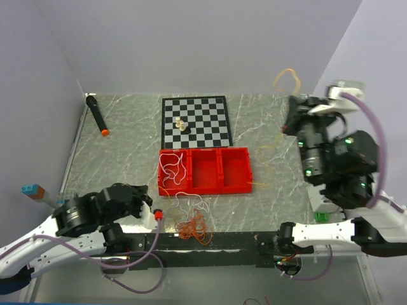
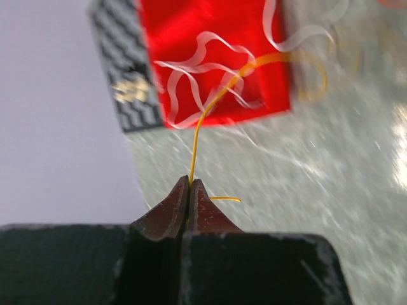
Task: Untangle the cables
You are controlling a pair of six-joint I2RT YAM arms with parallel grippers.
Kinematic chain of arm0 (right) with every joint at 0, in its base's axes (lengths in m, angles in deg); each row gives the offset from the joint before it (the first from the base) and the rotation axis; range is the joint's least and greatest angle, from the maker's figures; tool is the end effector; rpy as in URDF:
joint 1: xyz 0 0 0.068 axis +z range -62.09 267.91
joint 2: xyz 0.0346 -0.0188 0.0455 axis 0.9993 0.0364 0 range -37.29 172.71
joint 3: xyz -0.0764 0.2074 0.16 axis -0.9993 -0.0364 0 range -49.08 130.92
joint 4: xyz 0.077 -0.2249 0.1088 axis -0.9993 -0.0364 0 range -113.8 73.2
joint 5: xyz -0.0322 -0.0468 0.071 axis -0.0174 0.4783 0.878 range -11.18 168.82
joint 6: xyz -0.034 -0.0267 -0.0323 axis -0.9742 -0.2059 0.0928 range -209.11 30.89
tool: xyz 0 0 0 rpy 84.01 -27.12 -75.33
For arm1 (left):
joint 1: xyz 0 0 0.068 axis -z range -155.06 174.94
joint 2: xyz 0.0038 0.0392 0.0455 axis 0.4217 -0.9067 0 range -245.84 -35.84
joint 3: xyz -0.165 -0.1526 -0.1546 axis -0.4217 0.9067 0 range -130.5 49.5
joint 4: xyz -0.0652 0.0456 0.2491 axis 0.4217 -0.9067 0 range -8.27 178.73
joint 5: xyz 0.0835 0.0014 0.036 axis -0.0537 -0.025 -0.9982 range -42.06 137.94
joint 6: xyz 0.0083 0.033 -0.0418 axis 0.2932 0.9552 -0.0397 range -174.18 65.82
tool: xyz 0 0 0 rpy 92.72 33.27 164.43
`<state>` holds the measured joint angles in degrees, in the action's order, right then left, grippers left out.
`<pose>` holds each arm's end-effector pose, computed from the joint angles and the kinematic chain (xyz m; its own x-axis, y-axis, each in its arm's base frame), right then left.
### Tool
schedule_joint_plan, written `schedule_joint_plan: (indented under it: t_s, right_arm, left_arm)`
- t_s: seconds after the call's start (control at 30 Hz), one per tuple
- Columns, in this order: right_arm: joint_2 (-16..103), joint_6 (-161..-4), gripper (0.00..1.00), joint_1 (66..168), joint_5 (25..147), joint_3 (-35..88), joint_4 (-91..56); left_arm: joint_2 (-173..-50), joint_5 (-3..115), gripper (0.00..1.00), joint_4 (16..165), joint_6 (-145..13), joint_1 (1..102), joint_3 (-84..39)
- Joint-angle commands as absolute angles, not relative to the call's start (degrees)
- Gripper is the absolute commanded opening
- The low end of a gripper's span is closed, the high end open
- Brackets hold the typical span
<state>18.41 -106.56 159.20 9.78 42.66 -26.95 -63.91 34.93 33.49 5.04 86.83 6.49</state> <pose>0.0675 0.0955 0.5622 0.1544 0.1216 -0.9805 -0.0242 0.9926 0.1193 0.0501 -0.0767 0.2885 0.5128 0.8165 -0.2651 0.6603 -0.1777 0.7297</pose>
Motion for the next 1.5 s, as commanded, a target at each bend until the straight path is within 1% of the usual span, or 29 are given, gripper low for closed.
schedule_joint_plan:
  t_s: [0.0,0.1,0.23,0.53,0.77,0.9,1.07,1.3,1.47]
  right_arm:
    - [25.9,-104.8,0.0,160.3,19.2,49.1,-30.1]
    - [29.2,-104.6,0.0,160.3,21.5,50.2,-29.6]
    - [31.2,-103.4,0.0,160.1,21.9,47.7,-28.1]
    - [32.9,-92.6,0.0,156.8,26.5,44.7,-35.1]
    - [31.7,-85.0,0.0,153.3,30.5,41.5,-38.8]
    - [30.9,-84.4,0.0,152.5,31.4,40.9,-38.9]
    - [31.2,-85.7,0.0,152.4,32.1,44.0,-39.0]
    - [32.4,-85.7,0.0,152.5,34.5,47.3,-39.6]
    - [33.5,-84.7,0.0,152.4,35.0,45.8,-39.0]
  left_arm:
    - [-57.9,39.3,0.01,43.3,7.9,86.6,5.3]
    - [-56.2,40.3,0.01,47.1,7.0,86.6,4.8]
    - [-57.2,40.8,0.01,48.9,5.3,86.6,2.7]
    - [-59.4,39.6,0.01,55.9,5.1,86.6,-1.2]
    - [-59.6,38.8,0.01,61.6,7.1,86.6,-1.4]
    - [-59.7,38.0,0.01,65.6,7.3,86.6,-1.4]
    - [-59.1,37.4,0.01,70.6,9.9,86.6,-0.1]
    - [-59.7,36.8,0.01,72.1,10.4,86.6,-0.5]
    - [-59.6,36.7,0.01,72.9,10.7,86.6,-0.4]
